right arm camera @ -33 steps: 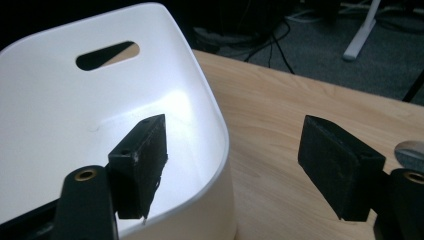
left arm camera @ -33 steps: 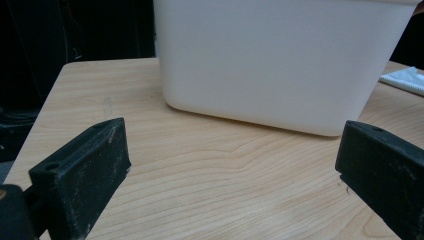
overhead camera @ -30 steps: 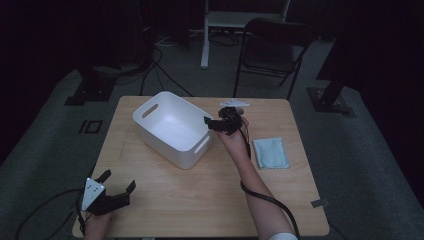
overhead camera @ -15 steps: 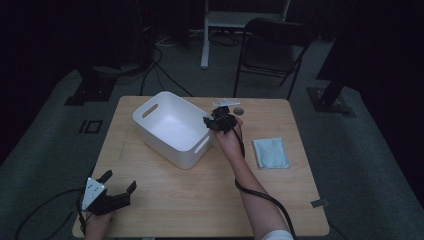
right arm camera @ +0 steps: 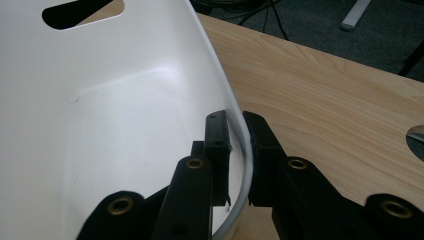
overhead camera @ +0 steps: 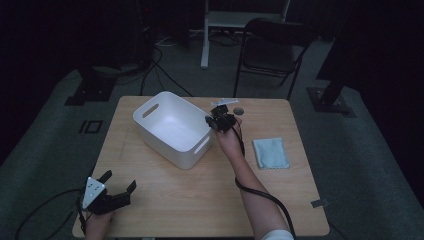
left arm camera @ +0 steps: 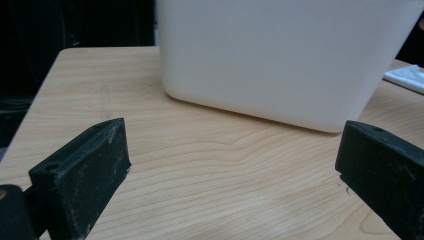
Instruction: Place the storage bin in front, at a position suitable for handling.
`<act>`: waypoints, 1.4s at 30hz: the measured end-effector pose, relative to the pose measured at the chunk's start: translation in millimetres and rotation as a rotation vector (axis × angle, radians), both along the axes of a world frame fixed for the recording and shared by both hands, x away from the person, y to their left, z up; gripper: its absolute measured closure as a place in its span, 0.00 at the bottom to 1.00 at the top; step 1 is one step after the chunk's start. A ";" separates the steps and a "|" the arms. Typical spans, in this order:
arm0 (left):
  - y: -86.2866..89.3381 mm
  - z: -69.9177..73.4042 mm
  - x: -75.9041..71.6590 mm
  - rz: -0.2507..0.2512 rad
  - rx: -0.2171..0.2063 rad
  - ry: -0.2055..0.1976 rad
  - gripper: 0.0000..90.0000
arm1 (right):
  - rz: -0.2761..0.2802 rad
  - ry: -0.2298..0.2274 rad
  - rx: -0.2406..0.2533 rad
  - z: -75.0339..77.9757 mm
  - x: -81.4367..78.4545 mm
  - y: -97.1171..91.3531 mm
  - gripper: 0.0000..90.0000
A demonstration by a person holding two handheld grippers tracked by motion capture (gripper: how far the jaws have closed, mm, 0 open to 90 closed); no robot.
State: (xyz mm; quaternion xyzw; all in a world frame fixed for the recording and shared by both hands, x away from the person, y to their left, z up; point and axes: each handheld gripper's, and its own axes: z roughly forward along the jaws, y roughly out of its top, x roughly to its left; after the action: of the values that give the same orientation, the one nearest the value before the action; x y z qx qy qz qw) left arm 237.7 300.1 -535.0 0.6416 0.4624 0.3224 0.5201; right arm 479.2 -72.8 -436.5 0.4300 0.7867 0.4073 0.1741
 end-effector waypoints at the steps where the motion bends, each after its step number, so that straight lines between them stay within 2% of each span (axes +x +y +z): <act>1: 0.3 0.9 -0.4 -0.006 -0.009 0.001 0.02 | 0.002 0.003 -0.001 0.3 -0.3 -0.3 0.92; 5: -1.6 2.4 -0.9 -0.008 0.007 0.016 0.02 | 0.013 0.005 -0.009 1.1 -1.8 -1.9 0.92; 7: -1.3 3.2 -1.6 -0.029 -0.012 0.017 0.02 | 0.013 0.010 -0.011 1.6 -2.9 -2.7 0.92; 10: -1.4 5.1 -2.3 -0.034 -0.017 0.020 0.02 | 0.020 0.011 -0.013 1.8 -4.6 -4.5 0.93; 23: -5.1 7.9 -2.9 -0.063 -0.012 0.034 0.02 | 0.049 0.018 -0.020 2.6 -15.9 -14.6 0.93; 42: -8.9 10.3 -8.0 -0.088 -0.010 0.020 0.01 | 0.097 0.022 -0.031 3.2 -37.7 -35.7 0.93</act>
State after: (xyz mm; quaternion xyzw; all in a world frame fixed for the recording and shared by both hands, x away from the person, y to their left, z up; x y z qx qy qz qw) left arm 229.7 291.2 -524.6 0.6619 0.4404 0.2905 0.5324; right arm 441.5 -108.6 -433.4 0.3931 0.8148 0.3980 0.1522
